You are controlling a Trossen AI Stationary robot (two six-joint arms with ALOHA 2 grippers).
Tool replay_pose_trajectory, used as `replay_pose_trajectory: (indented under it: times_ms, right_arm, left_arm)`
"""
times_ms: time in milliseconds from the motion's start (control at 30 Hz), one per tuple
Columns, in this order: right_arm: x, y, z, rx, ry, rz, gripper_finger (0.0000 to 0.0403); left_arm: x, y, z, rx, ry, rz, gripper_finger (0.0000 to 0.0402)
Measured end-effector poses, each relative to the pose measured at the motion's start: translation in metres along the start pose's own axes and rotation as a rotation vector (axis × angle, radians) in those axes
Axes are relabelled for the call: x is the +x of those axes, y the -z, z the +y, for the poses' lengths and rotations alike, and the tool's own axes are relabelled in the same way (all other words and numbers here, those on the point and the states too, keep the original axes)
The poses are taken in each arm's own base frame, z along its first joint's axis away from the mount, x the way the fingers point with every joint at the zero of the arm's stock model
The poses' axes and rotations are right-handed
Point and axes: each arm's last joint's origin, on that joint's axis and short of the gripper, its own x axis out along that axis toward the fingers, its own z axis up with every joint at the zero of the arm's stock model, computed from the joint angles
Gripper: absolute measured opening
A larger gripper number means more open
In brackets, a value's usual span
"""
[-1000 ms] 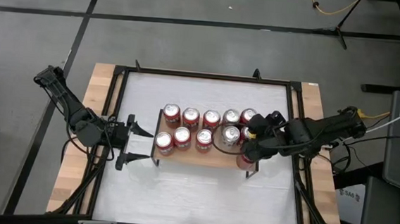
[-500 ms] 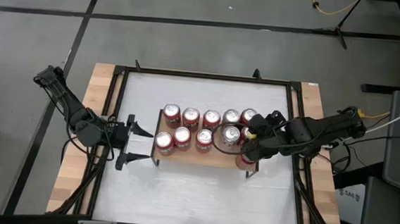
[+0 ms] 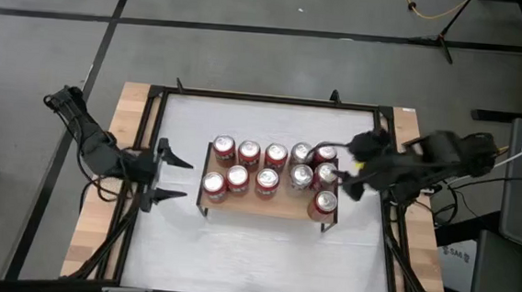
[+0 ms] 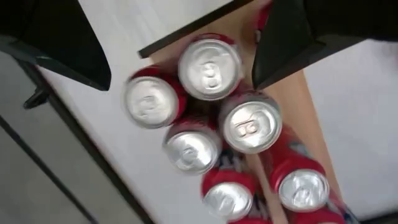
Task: Place canned beverage on shelf
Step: Return to Home Position
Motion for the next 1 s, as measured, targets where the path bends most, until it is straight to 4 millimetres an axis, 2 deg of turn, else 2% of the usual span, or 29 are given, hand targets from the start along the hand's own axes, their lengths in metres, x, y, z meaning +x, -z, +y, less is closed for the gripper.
replay_pose_trajectory:
  times_ms: [167,300,433,633,867,1000]
  right_arm:
    - [-0.029,0.008,-0.03,-0.042,-0.026,-0.104,0.0382]
    - [-0.038,0.027,-0.053,-0.07,-0.089,-0.171,0.0382]
    - [-0.025,0.054,-0.066,-0.1,-0.2,-0.262,0.0382]
    - [-0.003,0.104,-0.085,-0.112,-0.488,-0.423,0.0382]
    - [0.015,0.157,-0.117,-0.046,-0.574,-0.618,0.0382]
    - [0.026,0.179,-0.127,0.0,-0.644,-0.7,0.0382]
  left_arm:
    - [-0.015,-0.009,0.014,0.096,-0.011,-0.068,0.0336]
    - [-0.02,-0.013,0.025,0.141,-0.043,-0.092,0.0336]
    - [-0.022,-0.009,0.033,0.176,0.011,-0.118,0.0336]
    - [-0.022,0.017,0.047,0.173,-0.016,-0.153,0.0336]
    - [-0.036,0.049,0.066,0.108,-0.052,-0.241,0.0336]
    - [-0.045,0.064,0.074,0.081,-0.074,-0.298,0.0336]
